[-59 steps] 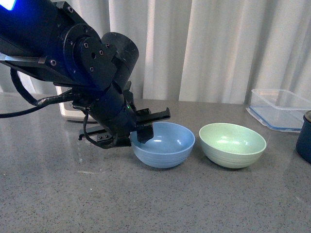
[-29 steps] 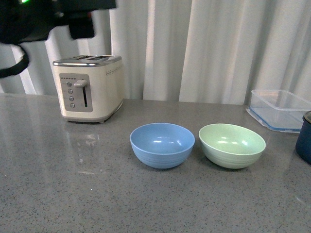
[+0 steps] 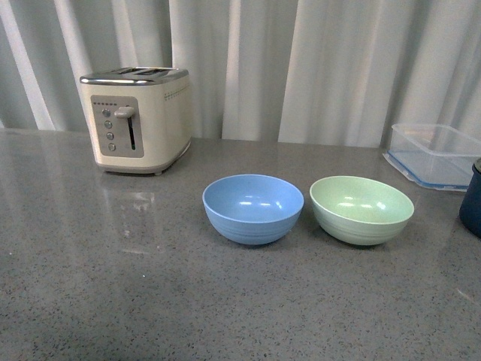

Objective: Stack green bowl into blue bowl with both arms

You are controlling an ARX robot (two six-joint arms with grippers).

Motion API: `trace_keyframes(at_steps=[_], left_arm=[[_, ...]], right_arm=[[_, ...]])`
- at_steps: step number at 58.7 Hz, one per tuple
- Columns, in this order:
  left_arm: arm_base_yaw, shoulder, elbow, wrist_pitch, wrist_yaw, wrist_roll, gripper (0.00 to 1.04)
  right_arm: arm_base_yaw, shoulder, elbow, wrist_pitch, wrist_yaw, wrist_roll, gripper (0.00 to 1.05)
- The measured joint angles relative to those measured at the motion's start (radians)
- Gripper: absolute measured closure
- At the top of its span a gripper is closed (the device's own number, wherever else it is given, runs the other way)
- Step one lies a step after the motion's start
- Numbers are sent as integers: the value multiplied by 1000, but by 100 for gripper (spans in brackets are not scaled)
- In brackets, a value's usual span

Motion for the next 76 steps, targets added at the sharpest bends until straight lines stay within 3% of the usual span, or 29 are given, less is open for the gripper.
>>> trace_keyframes(at_steps=[17,21,27,42,76], left_arm=[[54,-194,-137,-50,55,0,101],[103,-240,-159,-74,121,0,101],[132,-305,-185,-112,127,0,101],[134,-414,-254,-142,132,0,101],[134,-772,-256,-475,132,1,101]], right_arm=[[0,0,0,0,0,0,10],[0,0,0,0,0,0,10],[0,0,0,0,0,0,10],[0,0,0,0,0,0,10],[0,0,0,0,0,0,10]])
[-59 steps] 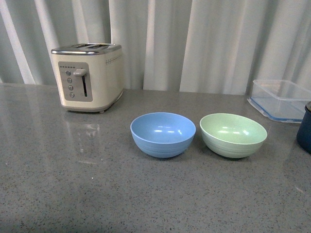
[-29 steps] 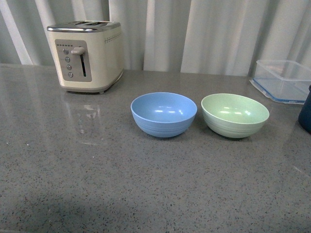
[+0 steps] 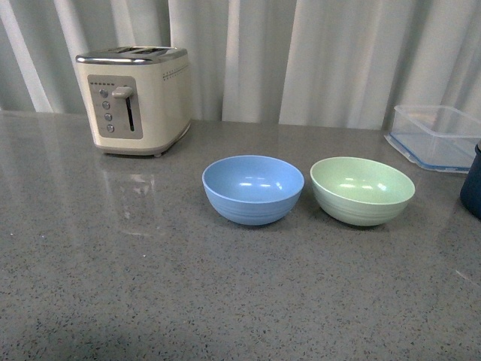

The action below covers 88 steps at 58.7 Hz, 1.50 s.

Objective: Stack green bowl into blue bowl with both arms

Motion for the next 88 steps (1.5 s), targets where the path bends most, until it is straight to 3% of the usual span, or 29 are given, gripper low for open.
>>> trace_keyframes(at_steps=[35,42,57,66,67,83,85,88], left_arm=[[0,-187,0,-185,0,0,101],[0,-320,0,-351,0,0,101],[0,-359,0,-365,0,-1,100],[0,-359,0,-365,0,0,74],[0,-359,0,-365,0,0,62],[0,-359,0,-365,0,0,10],[0,-359,0,-365,0,0,5],[0,-359,0,-365,0,2,7]], right_arm=[[0,0,0,0,0,0,10],[0,0,0,0,0,0,10],[0,0,0,0,0,0,10],[0,0,0,0,0,0,10],[0,0,0,0,0,0,10],[0,0,0,0,0,0,10],[0,0,0,0,0,0,10],[0,0,0,0,0,0,10]])
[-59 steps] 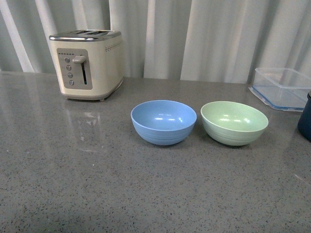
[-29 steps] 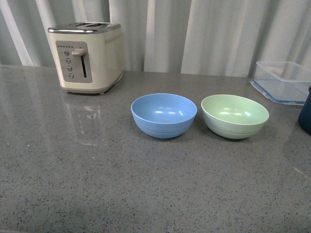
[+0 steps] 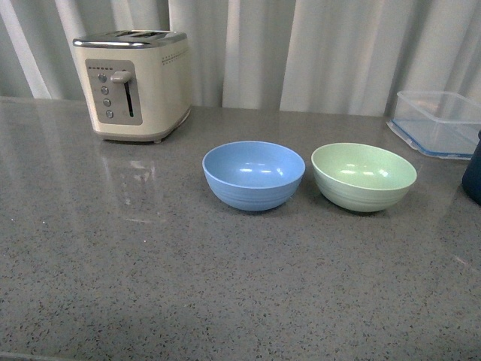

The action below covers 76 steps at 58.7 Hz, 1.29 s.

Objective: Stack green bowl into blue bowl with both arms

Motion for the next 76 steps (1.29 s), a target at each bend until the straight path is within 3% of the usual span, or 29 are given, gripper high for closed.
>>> trace_keyframes(at_steps=[15,18,22,31,37,44,64,76], left_arm=[[0,0,0,0,0,0,7],[0,0,0,0,0,0,7],[0,0,0,0,0,0,7],[0,0,0,0,0,0,7],[0,0,0,0,0,0,7],[0,0,0,0,0,0,7],[0,0,0,0,0,0,7],[0,0,0,0,0,0,7]], right_arm=[[0,0,0,0,0,0,10],[-8,42,36,-98,-76,11,10],[21,167,98,-153,-118,32,10],[121,482,277,3,-138,85,10],[138,694,403,46,-161,111,10],[136,1039,652,37,-258,160,10],[135,1664,1182,-160,-72,167,10],[121,1834,1313,-174,33,164,10]])
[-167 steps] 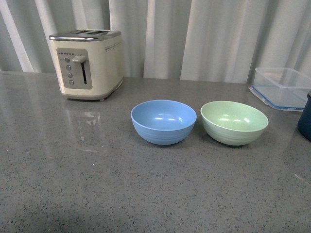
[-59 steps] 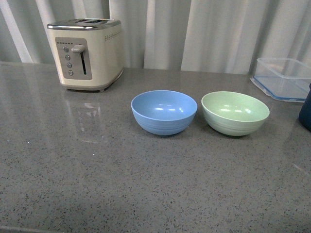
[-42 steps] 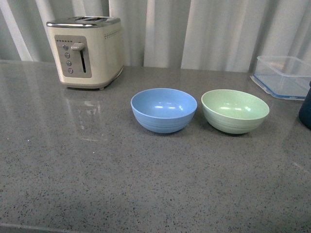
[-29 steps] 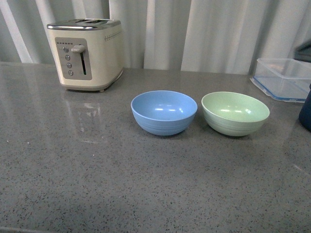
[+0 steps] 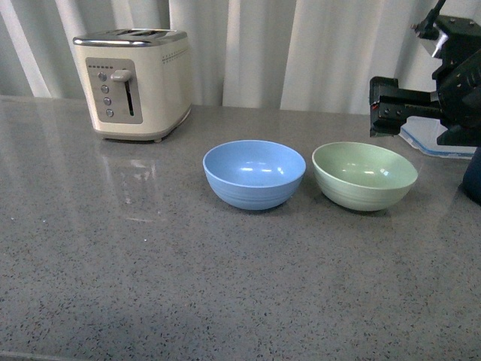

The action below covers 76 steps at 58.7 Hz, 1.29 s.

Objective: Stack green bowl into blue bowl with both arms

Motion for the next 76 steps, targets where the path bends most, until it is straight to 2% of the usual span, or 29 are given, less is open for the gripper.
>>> trace_keyframes(at_steps=[24,37,59,62,68,76], left_arm=[[0,0,0,0,0,0,7],[0,0,0,0,0,0,7],[0,0,0,0,0,0,7],[0,0,0,0,0,0,7],[0,0,0,0,0,0,7],[0,0,0,0,0,0,7]], right_arm=[[-45,175,99,-40,24,45,11],[-45,194,109,-39,19,52,47],[-53,193,111,-37,19,54,100],[-54,189,111,-35,16,58,104],[-55,170,106,-28,14,57,104],[-53,89,77,-5,-36,58,104]])
